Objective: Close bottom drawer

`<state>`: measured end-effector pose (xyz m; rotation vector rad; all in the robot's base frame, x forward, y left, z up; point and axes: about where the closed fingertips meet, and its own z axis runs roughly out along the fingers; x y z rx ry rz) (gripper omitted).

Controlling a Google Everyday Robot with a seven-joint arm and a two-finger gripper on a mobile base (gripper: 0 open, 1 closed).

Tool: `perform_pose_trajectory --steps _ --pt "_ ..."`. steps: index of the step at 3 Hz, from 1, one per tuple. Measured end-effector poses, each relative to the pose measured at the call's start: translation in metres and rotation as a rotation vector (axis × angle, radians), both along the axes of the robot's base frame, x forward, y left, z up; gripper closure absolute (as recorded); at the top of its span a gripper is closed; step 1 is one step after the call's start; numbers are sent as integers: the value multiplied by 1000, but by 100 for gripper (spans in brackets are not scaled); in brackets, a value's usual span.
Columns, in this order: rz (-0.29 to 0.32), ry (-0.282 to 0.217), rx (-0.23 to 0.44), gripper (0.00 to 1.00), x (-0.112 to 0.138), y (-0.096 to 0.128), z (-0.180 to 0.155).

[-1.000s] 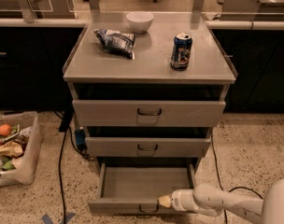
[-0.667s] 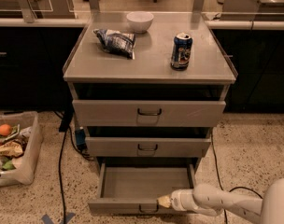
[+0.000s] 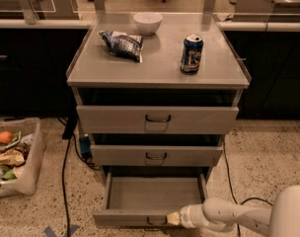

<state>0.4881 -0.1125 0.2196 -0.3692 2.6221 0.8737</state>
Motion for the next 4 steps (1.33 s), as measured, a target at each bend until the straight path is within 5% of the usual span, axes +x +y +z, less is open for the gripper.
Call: perform_pose_trajectory --steps 2,3,4 --pt "14 44 15 100 -21 6 -1" --pt "-14 60 -20 100 9 11 -39" --pt "-15 60 -19 100 10 11 -39"
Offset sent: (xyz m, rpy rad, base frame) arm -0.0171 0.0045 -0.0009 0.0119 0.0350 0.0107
